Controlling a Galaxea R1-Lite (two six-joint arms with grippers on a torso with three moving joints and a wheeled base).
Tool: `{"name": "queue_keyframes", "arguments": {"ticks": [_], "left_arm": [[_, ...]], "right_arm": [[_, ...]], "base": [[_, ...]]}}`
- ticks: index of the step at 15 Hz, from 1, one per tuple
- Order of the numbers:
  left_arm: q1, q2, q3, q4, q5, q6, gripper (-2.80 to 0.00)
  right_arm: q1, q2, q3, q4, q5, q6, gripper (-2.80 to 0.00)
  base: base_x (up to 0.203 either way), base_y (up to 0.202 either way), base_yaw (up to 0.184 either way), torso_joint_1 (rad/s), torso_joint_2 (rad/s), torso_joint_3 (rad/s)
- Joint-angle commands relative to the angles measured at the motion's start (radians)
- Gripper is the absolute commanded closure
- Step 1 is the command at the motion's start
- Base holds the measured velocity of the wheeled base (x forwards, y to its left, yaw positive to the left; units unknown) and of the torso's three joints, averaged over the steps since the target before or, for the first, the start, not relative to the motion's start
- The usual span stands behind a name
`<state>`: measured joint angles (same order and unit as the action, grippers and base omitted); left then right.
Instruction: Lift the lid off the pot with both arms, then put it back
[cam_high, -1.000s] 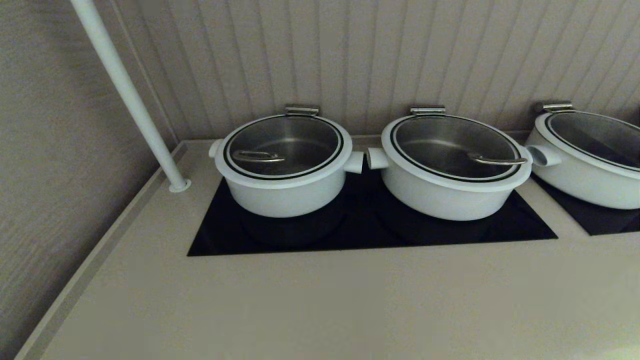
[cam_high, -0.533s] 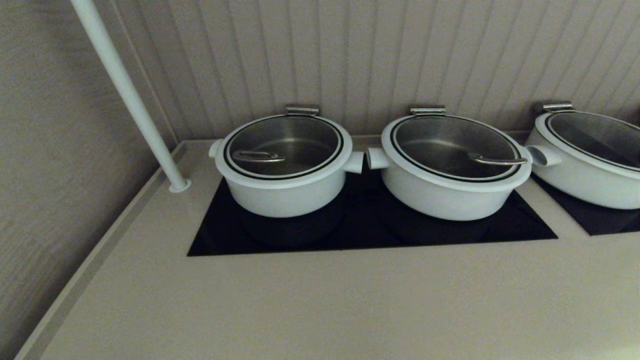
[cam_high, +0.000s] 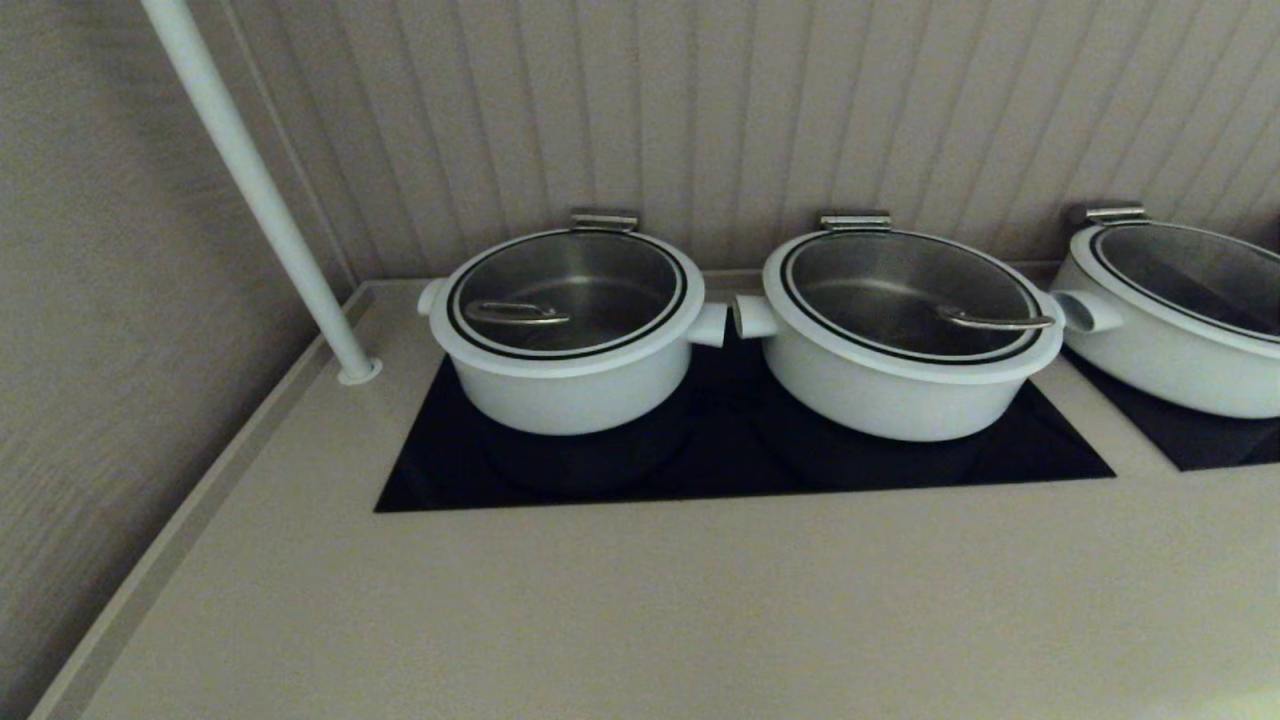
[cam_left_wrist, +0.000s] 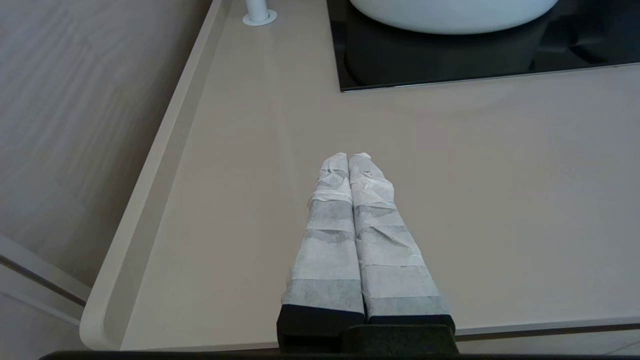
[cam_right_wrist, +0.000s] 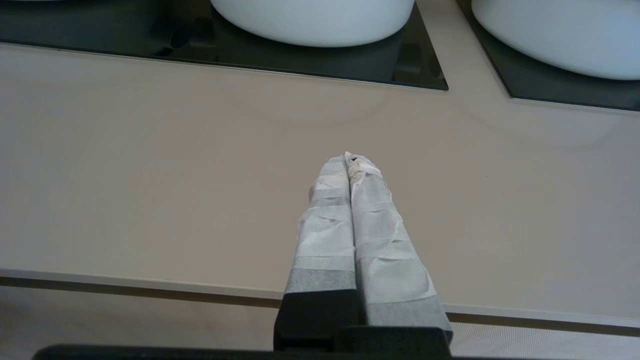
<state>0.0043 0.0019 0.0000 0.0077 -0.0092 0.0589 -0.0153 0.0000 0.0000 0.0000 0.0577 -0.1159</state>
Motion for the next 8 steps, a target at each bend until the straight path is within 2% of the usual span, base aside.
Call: {"name": "queue_keyframes", "arguments": {"ticks": [1, 8], "left_arm": [[0.000, 0.000, 0.000, 0.000, 0.000, -0.001, 0.00], [0.000, -0.002, 0.000, 0.000, 0.000, -0.004, 0.00]], "right_arm": [[0.000, 0.000, 0.000, 0.000, -0.002, -0.005, 0.00], [0.000, 0.000, 0.000, 0.000, -0.002, 0.004, 0.00]], "base": [[0.000, 0.000, 0.000, 0.000, 0.00, 0.000], [0.000, 0.000, 0.000, 0.000, 0.00, 0.000]]}}
